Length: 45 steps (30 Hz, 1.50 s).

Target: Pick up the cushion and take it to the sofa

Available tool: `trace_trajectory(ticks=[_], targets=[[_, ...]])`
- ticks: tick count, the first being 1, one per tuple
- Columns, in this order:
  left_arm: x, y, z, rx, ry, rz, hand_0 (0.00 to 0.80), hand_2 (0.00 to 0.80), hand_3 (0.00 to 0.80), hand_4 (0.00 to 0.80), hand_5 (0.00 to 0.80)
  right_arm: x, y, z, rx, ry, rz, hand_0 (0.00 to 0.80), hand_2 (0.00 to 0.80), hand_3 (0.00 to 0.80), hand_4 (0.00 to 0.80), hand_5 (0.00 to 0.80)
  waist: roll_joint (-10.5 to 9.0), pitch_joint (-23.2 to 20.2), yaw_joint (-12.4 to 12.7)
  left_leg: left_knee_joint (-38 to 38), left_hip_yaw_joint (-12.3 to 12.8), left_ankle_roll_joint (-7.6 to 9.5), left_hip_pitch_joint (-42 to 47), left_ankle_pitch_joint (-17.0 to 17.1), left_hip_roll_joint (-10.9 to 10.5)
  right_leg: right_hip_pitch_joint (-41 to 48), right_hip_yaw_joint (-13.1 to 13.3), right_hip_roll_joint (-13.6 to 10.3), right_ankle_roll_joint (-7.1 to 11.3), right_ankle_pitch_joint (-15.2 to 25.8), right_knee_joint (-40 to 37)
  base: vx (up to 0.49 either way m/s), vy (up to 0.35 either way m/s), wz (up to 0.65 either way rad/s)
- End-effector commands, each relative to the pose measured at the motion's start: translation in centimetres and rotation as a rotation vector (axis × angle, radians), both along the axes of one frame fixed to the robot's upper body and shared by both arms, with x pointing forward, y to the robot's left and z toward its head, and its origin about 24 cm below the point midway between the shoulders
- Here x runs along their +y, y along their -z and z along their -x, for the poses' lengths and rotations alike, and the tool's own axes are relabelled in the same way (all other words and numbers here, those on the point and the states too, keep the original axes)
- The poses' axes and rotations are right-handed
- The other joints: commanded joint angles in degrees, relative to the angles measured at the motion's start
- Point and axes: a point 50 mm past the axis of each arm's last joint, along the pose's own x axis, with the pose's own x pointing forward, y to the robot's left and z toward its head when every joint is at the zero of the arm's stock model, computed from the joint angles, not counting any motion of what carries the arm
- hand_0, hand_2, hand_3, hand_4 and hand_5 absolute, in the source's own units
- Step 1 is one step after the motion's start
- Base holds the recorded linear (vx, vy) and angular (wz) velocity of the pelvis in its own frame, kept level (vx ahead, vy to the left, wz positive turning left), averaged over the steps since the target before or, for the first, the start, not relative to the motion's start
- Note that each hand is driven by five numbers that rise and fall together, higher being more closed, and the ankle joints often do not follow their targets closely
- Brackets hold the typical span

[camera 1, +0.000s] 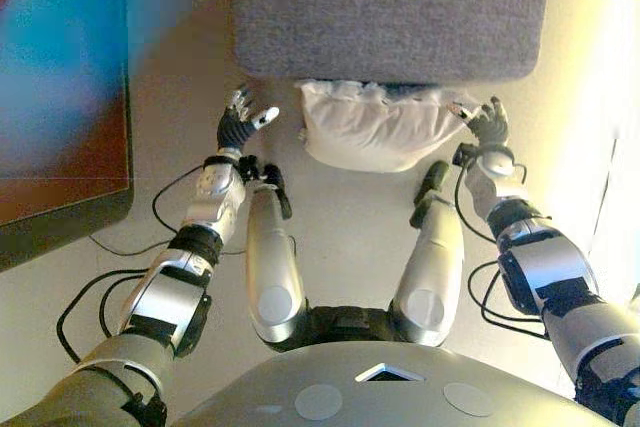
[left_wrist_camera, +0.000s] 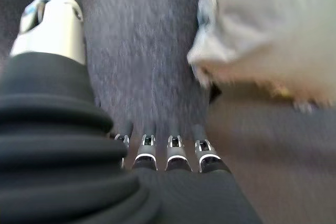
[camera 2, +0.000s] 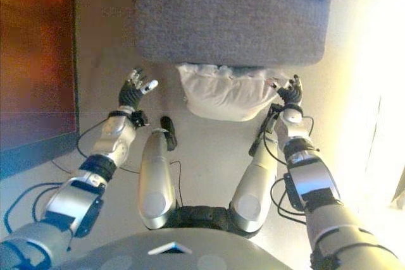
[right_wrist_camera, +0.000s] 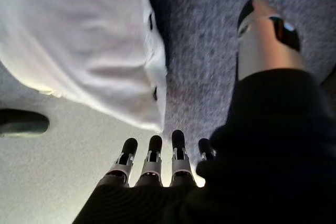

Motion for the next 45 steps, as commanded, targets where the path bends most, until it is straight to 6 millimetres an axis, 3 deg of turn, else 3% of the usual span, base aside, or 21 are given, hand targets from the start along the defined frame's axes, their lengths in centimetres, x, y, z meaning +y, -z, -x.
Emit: trace_trajectory(ticks=[1,3,5,7,11,15,16,23,33,38,45], targets=[[0.1,-2.8,-1.7,-0.103,0.018,0.008,0.0,0.0,0.0,0.0,0.0,-0.2,-1.3,-0.5,-0.085,0.024,-0.009,0.0,0.0,0.0,0.0,0.0,-0.82,0.7,-0.1,-4.0,0.8,-3.02,-4.8,8.3,5.2,-3.0,4.4,-4.3,1.48,4.5,-3.4,-0.124,-0.06,0.7],[-0.8,-3.4,-2.0,-0.132,-0.002,0.029,0.0,0.0,0.0,0.0,0.0,-0.2,-3.0,-1.5,-0.127,0.007,0.011,0.0,0.0,0.0,0.0,0.0,-0.39,1.1,0.4,-5.2,-2.5,-2.9,-6.8,8.6,2.1,-7.5,5.4,-3.0,1.48,4.2,-1.8,-0.083,0.033,0.38],[-0.9,-3.9,-2.1,-0.159,-0.038,0.072,0.0,0.0,0.0,0.0,0.0,-0.1,-4.8,-2.6,-0.158,-0.014,0.054,0.0,0.0,0.0,0.0,0.0,-0.16,1.1,1.7,-5.5,-8.0,-1.91,-9.4,7.8,-3.3,-12.0,8.3,-0.6,1.45,4.3,-0.8,-0.057,0.192,-0.32],[-0.8,-4.4,-2.1,-0.178,-0.056,0.079,0.0,0.0,0.0,0.0,0.0,-0.4,-6.1,-3.2,-0.175,-0.01,0.068,0.0,0.0,0.0,0.0,0.0,0.02,1.1,2.5,-5.9,-10.1,-1.26,-10.7,7.8,-5.3,-14.4,9.4,0.5,1.22,4.2,0.1,-0.06,0.148,-0.84],[-0.2,-6.1,-3.3,-0.185,-0.074,0.041,0.0,0.0,0.0,0.0,0.0,-2.0,-8.0,-3.8,-0.185,0.031,0.08,0.0,0.0,0.0,0.0,0.0,1.6,1.1,1.9,-3.2,-7.5,-0.02,-15.7,7.5,-4.8,-20.0,10.0,0.5,-0.17,2.2,5.8,-0.011,0.045,-0.23],[0.4,-6.5,-4.0,-0.153,-0.115,0.03,0.0,0.0,0.0,0.0,0.0,-2.5,-8.6,-4.0,-0.176,0.035,0.098,0.0,0.0,0.0,0.0,0.0,2.82,1.1,1.1,4.5,-5.6,1.41,-20.5,4.7,-4.4,-25.4,11.0,-0.7,-1.69,0.6,13.4,0.027,0.015,0.17],[0.6,-6.2,-3.9,-0.138,-0.128,0.024,0.0,0.0,0.0,0.0,0.0,-2.7,-8.4,-3.9,-0.168,0.033,0.098,0.0,0.0,0.0,0.0,0.0,2.98,1.1,1.1,7.6,-5.7,1.2,-20.9,1.6,-3.9,-25.9,11.4,-0.8,-1.36,-2.0,16.4,0.114,0.019,0.15],[1.8,-6.1,-4.0,-0.106,-0.141,-0.048,0.0,0.0,0.0,0.0,0.0,-4.1,-8.6,-3.6,-0.15,0.061,0.077,0.0,0.0,0.0,0.0,0.0,2.95,1.1,0.7,19.4,-5.8,2.78,-29.0,-3.5,-3.4,-34.1,13.6,-0.9,-1.96,-4.8,26.6,0.036,0.002,0.03],[3.1,-8.2,-5.0,-0.107,-0.129,-0.135,0.0,0.0,0.0,0.0,0.0,-6.1,-9.9,-2.9,-0.234,0.213,0.075,0.0,0.0,0.0,0.0,0.0,0.98,1.1,-0.4,23.2,-7.4,3.17,-34.1,-5.0,-3.4,-38.6,13.7,0.8,-2.13,-5.9,29.0,0.003,0.0,0.0],[3.2,-8.4,-5.1,-0.096,-0.104,-0.154,0.0,0.0,0.0,0.0,0.0,-7.5,-9.2,-1.7,-0.245,0.264,0.053,0.0,0.0,0.0,0.0,0.0,-0.41,1.1,-1.1,24.2,-7.8,3.21,-35.1,-5.3,-3.1,-39.2,13.3,1.2,-2.13,-5.1,28.5,0.001,-0.004,-0.01],[3.0,-8.7,-5.3,-0.092,-0.056,-0.16,0.0,0.0,0.0,0.0,0.0,-9.1,-8.4,-0.7,-0.221,0.263,0.04,0.0,0.0,0.0,0.0,0.0,-0.88,1.1,-1.6,26.3,-7.9,3.55,-36.3,-6.2,-2.3,-40.1,13.4,0.9,-2.1,-4.5,29.0,0.001,-0.019,-0.08]])
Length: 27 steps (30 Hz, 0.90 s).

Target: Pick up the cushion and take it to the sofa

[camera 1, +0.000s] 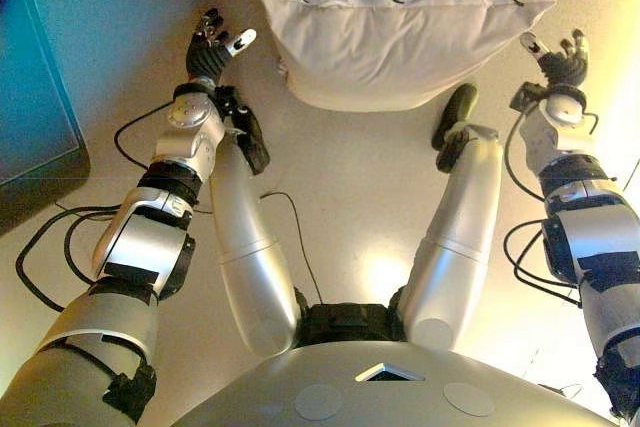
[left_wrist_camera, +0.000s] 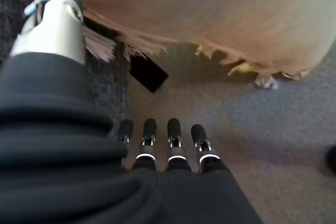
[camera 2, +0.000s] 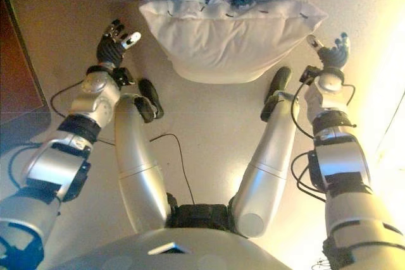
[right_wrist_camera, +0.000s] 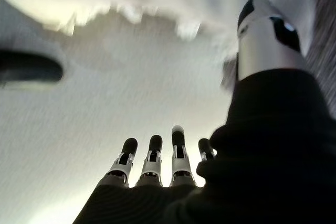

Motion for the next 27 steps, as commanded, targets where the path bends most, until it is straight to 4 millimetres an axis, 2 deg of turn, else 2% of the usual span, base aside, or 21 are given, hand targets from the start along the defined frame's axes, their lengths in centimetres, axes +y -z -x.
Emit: trace_trajectory(ticks=[1,7,17,22,24,27], targets=[[0.2,-0.7,-0.2,-0.007,0.038,-0.065,0.0,0.0,0.0,0.0,0.0,-2.2,0.4,1.4,-0.027,0.039,-0.013,0.0,0.0,0.0,0.0,0.0,-0.62,-0.9,0.3,-2.7,3.5,4.59,-0.5,2.6,0.4,-1.4,-0.5,0.0,-2.45,2.6,0.7,-0.011,-0.019,-0.06],[-0.7,-0.9,-0.6,0.009,0.103,-0.089,0.0,0.0,0.0,0.0,0.0,-0.1,-0.1,0.0,-0.029,-0.128,0.02,0.0,0.0,0.0,0.0,0.0,-0.49,-0.9,0.2,-3.6,3.8,4.49,-0.2,2.8,0.5,-1.4,-0.7,0.0,-2.24,2.8,-0.1,-0.005,-0.009,-0.02],[-2.0,-2.0,-1.3,0.026,0.161,-0.096,0.0,0.0,0.0,0.0,0.0,6.1,-3.7,-3.0,-0.097,-0.483,0.152,0.0,0.0,0.0,0.0,0.0,-0.08,-0.9,0.4,-5.3,4.5,3.57,-1.0,4.0,0.0,-2.4,-0.7,-0.4,-2.17,2.8,-0.8,-0.025,-0.007,0.0],[-2.8,-2.3,-1.6,0.042,0.215,-0.067,0.0,0.0,0.0,0.0,0.0,7.0,-4.4,-3.8,-0.051,-0.51,0.204,0.0,0.0,0.0,0.0,0.0,0.14,-0.9,0.7,-4.8,4.2,3.26,-2.0,4.3,-0.1,-3.5,-0.3,-0.6,-2.09,3.0,-0.2,0.0,0.0,0.0],[-3.4,-2.5,-1.8,0.06,0.291,0.006,0.0,0.0,0.0,0.0,0.0,7.3,-4.9,-4.1,-0.033,-0.521,0.215,0.0,0.0,0.0,0.0,0.0,0.27,-0.9,0.8,-4.3,4.0,3.17,-2.8,4.4,0.0,-4.2,-0.1,-0.7,-2.1,3.2,0.2,0.0,0.0,0.0],[-4.7,-3.0,-2.0,0.059,0.374,0.022,0.0,0.0,0.0,0.0,0.0,8.2,-5.5,-4.7,-0.013,-0.548,0.254,0.0,0.0,0.0,0.0,0.0,0.43,-0.9,0.9,-4.3,3.9,3.08,-3.5,4.6,-0.2,-4.9,0.2,-0.6,-2.13,3.4,0.1,0.0,0.0,0.0]])
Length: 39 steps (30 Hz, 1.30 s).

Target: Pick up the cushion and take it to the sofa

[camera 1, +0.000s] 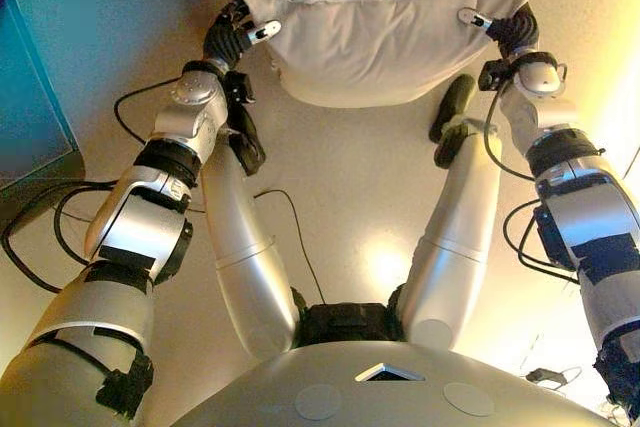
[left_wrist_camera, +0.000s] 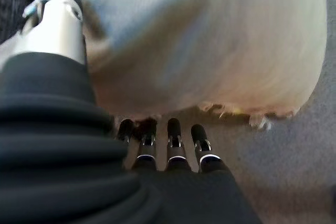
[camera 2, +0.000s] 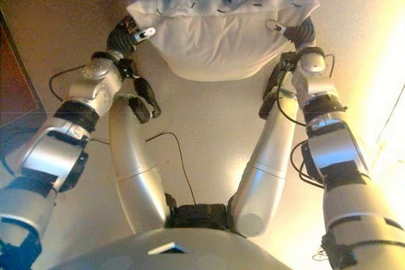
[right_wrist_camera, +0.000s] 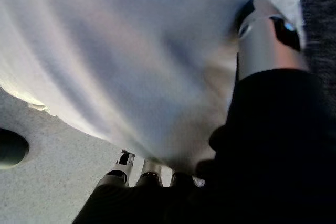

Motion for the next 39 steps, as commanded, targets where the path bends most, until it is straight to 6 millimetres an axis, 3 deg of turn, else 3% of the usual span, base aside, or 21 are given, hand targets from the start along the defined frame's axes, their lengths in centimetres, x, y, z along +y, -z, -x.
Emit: trace_trajectory(ticks=[1,8,9,10,11,12,20,29,35,39], targets=[[-2.1,-1.3,-0.6,-0.009,0.108,0.053,0.0,0.0,0.0,0.0,0.0,1.3,-1.2,-0.6,0.004,-0.051,0.077,0.0,0.0,0.0,0.0,0.0,0.51,-0.9,0.8,-4.2,3.3,2.97,-1.4,4.8,-0.5,-1.6,0.0,-0.2,-2.14,3.5,-0.9,0.0,0.0,0.0],[-5.4,-2.9,-1.0,0.041,0.28,0.092,0.0,0.0,0.0,0.0,0.0,4.4,-2.8,-1.5,-0.001,-0.127,0.164,0.0,0.0,0.0,0.0,0.0,-0.33,-0.9,0.5,-4.8,3.0,3.03,-2.7,5.7,-0.5,-2.2,-0.4,0.3,-2.04,4.5,-1.9,-0.005,0.0,0.0],[-5.9,-3.2,-1.1,0.042,0.307,0.077,0.191,0.191,0.191,0.191,0.191,4.8,-2.7,-1.6,0.024,-0.141,0.202,0.649,0.649,0.649,0.649,0.649,-0.51,-0.9,0.5,-5.1,3.0,3.02,-2.7,5.9,-0.5,-2.0,-0.5,0.3,-1.94,4.8,-2.4,0.0,0.0,0.0],[-6.4,-3.3,-1.1,0.048,0.316,0.062,0.436,0.436,0.436,0.436,0.436,5.0,-2.7,-1.7,0.038,-0.144,0.228,0.8,0.8,0.8,0.8,0.8,-0.63,-0.9,0.4,-5.4,3.0,3.07,-2.7,6.1,-0.5,-2.0,-0.6,0.2,-1.94,5.0,-2.8,0.0,0.0,0.0],[-6.6,-3.3,-1.1,0.05,0.318,0.052,0.565,0.565,0.565,0.565,0.565,5.1,-2.7,-1.7,0.046,-0.146,0.24,0.8,0.8,0.8,0.8,0.8,-0.68,-0.9,0.5,-5.6,3.0,3.1,-2.7,6.3,-0.5,-1.9,-0.7,0.3,-1.93,5.2,-3.0,0.0,0.0,0.0],[-7.0,-3.5,-1.1,0.046,0.317,0.034,0.8,0.8,0.8,0.8,0.8,5.3,-2.6,-1.7,0.061,-0.15,0.254,0.8,0.8,0.8,0.8,0.8,-0.79,-0.9,0.4,-5.9,3.0,3.13,-2.6,6.4,-0.4,-1.7,-0.8,0.3,-1.89,5.4,-3.4,0.0,0.0,0.0],[-7.3,-3.9,-1.3,0.006,0.249,0.055,0.8,0.8,0.8,0.8,0.8,5.9,-1.5,-1.6,0.112,-0.177,0.189,0.8,0.8,0.8,0.8,0.8,-1.07,-0.9,0.5,-5.5,2.6,3.09,-2.5,6.6,-0.9,-1.2,-0.7,0.6,-1.89,5.8,-3.6,0.0,0.0,0.0],[-6.4,-4.1,-1.3,-0.073,0.207,0.047,0.8,0.8,0.8,0.8,0.8,6.5,-1.6,-1.4,0.007,-0.206,0.108,0.8,0.8,0.8,0.8,0.8,-1.75,-0.9,0.7,-10.1,2.6,1.86,3.3,7.7,-0.2,4.7,-2.4,0.7,-1.5,6.9,-8.1,0.008,0.034,-0.01],[-6.0,-4.1,-0.6,-0.176,0.148,0.112,0.8,0.8,0.8,0.8,0.8,7.3,-0.6,-0.3,-0.097,-0.23,0.011,0.8,0.8,0.8,0.8,0.8,-2.34,-0.9,0.7,-18.1,3.9,0.44,14.8,9.1,0.6,16.7,-4.2,0.3,-1.01,8.7,-16.7,0.053,0.037,0.01],[-5.6,-3.2,0.6,-0.245,0.114,0.123,0.8,0.8,0.8,0.8,0.8,7.8,0.7,1.2,-0.148,-0.233,-0.029,0.8,0.8,0.8,0.8,0.8,-3.13,-0.9,1.4,-24.6,5.3,0.25,24.8,10.2,-0.1,26.9,-6.7,-1.0,-0.53,10.2,-24.3,0.157,0.01,0.1]])
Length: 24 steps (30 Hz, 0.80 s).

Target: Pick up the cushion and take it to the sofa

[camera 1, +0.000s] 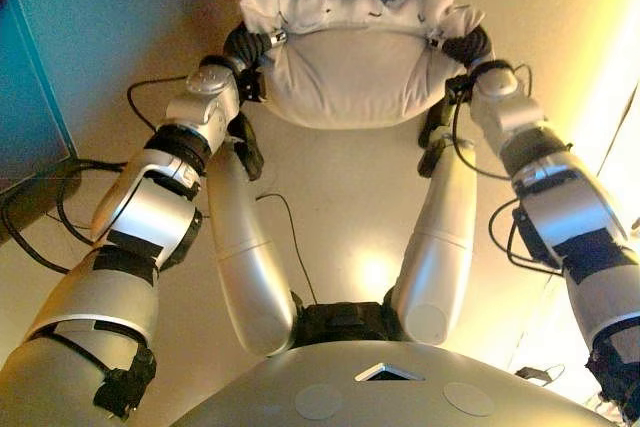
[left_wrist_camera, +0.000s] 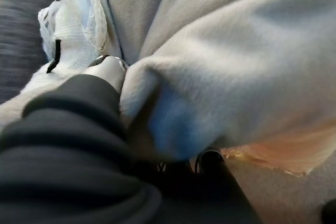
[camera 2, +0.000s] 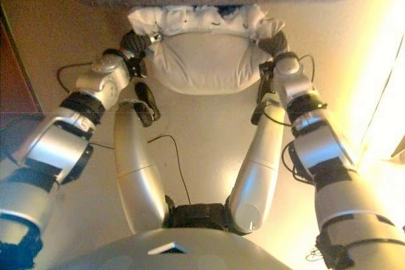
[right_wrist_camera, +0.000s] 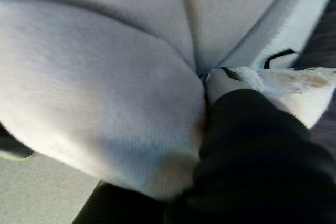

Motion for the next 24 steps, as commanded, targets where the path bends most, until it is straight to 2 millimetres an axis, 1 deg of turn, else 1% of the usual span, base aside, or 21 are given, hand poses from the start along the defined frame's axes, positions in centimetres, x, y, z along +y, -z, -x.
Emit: trace_trajectory(ticks=[1,2,3,5,6,8,12,14,16,20,23,24], targets=[[-4.0,-6.3,-0.1,-0.346,0.111,0.125,0.8,0.8,0.8,0.8,0.8,3.4,-4.2,0.3,-0.261,-0.112,-0.142,0.8,0.8,0.8,0.8,0.8,-0.3,-1.9,1.7,-12.2,1.9,0.08,9.2,7.6,0.2,7.6,-2.5,-1.4,-0.95,5.3,-7.1,0.191,-0.005,0.15],[-3.9,-6.0,0.2,-0.345,0.107,0.125,0.8,0.8,0.8,0.8,0.8,3.5,-3.8,0.6,-0.26,-0.114,-0.146,0.8,0.8,0.8,0.8,0.8,-0.5,-2.3,1.8,-13.1,2.3,0.07,10.7,7.7,0.0,9.3,-3.1,-1.6,-0.93,5.6,-8.2,0.237,-0.023,0.15],[-3.6,-5.3,1.1,-0.332,0.107,0.134,0.8,0.8,0.8,0.8,0.8,4.0,-2.9,1.7,-0.243,-0.124,-0.169,0.8,0.8,0.8,0.8,0.8,-1.39,-4.1,1.9,-16.9,3.8,0.54,14.4,10.2,-1.0,13.6,-4.8,-2.5,-1.43,8.0,-12.4,0.224,-0.031,0.13],[-3.1,-4.7,1.8,-0.326,0.106,0.12,0.8,0.8,0.8,0.8,0.8,4.1,-2.1,2.4,-0.222,-0.133,-0.184,0.8,0.8,0.8,0.8,0.8,-1.71,-5.5,2.3,-18.8,4.5,0.43,17.7,10.2,-1.1,17.1,-5.7,-3.0,-1.25,8.2,-14.5,0.254,-0.037,0.12],[-2.9,-4.6,2.0,-0.323,0.103,0.115,0.8,0.8,0.8,0.8,0.8,4.1,-1.8,2.5,-0.208,-0.136,-0.182,0.8,0.8,0.8,0.8,0.8,-1.85,-6.5,2.6,-19.8,4.7,0.33,19.5,10.1,-1.1,18.9,-6.1,-3.2,-1.1,8.1,-15.5,0.222,-0.033,0.12],[-2.7,-4.7,2.1,-0.32,0.105,0.126,0.8,0.8,0.8,0.8,0.8,3.8,-1.9,2.5,-0.202,-0.141,-0.182,0.8,0.8,0.8,0.8,0.8,-1.91,-7.0,3.0,-20.5,4.8,0.2,20.9,9.9,-1.0,20.4,-6.5,-3.5,-0.91,8.0,-16.0,0.151,-0.026,0.05],[-2.4,-4.6,2.3,-0.292,0.098,0.148,0.8,0.8,0.8,0.8,0.8,3.6,-1.6,2.4,-0.172,-0.137,-0.21,0.8,0.8,0.8,0.8,0.8,-1.92,-9.0,3.9,-22.9,4.8,0.54,25.0,10.1,-1.3,24.2,-7.9,-4.1,-0.79,7.7,-17.3,0.116,-0.027,0.03],[-2.2,-4.3,2.5,-0.28,0.091,0.167,0.8,0.8,0.8,0.8,0.8,3.5,-1.3,2.6,-0.165,-0.14,-0.226,0.8,0.8,0.8,0.8,0.8,-2.02,-10.0,4.2,-24.5,5.1,0.76,27.5,10.4,-1.5,26.4,-8.7,-4.1,-0.77,7.6,-18.1,0.143,-0.01,0.05],[-2.0,-3.5,2.9,-0.265,0.072,0.183,0.8,0.8,0.8,0.8,0.8,3.5,-0.7,3.0,-0.166,-0.139,-0.236,0.8,0.8,0.8,0.8,0.8,-2.2,-11.3,4.6,-26.3,5.2,0.9,30.2,10.8,-1.7,29.1,-9.4,-4.0,-0.7,7.5,-19.1,0.176,-0.016,0.08],[-1.5,-2.6,3.9,-0.283,0.048,0.195,0.8,0.8,0.8,0.8,0.8,3.1,-0.2,4.3,-0.195,-0.135,-0.292,0.8,0.8,0.8,0.8,0.8,-2.53,-13.9,4.9,-29.5,5.7,1.04,35.3,11.4,-1.7,34.2,-10.2,-3.3,-0.5,7.1,-21.5,0.156,-0.023,0.06],[-1.6,-1.7,4.9,-0.302,0.013,0.178,0.8,0.8,0.8,0.8,0.8,2.4,1.4,5.7,-0.204,-0.065,-0.279,0.8,0.8,0.8,0.8,0.8,-2.37,-16.4,4.8,-32.1,7.7,0.96,39.6,12.2,-1.4,39.4,-12.0,-3.0,-0.37,7.3,-24.2,0.162,-0.028,0.02],[-1.5,-1.3,5.1,-0.304,-0.006,0.155,0.8,0.8,0.8,0.8,0.8,2.2,1.9,6.0,-0.192,-0.046,-0.295,0.8,0.8,0.8,0.8,0.8,-2.28,-17.1,4.7,-33.4,7.6,1.04,41.0,12.5,-1.6,40.7,-11.9,-2.7,-0.28,7.3,-25.1,0.188,-0.018,0.14]])
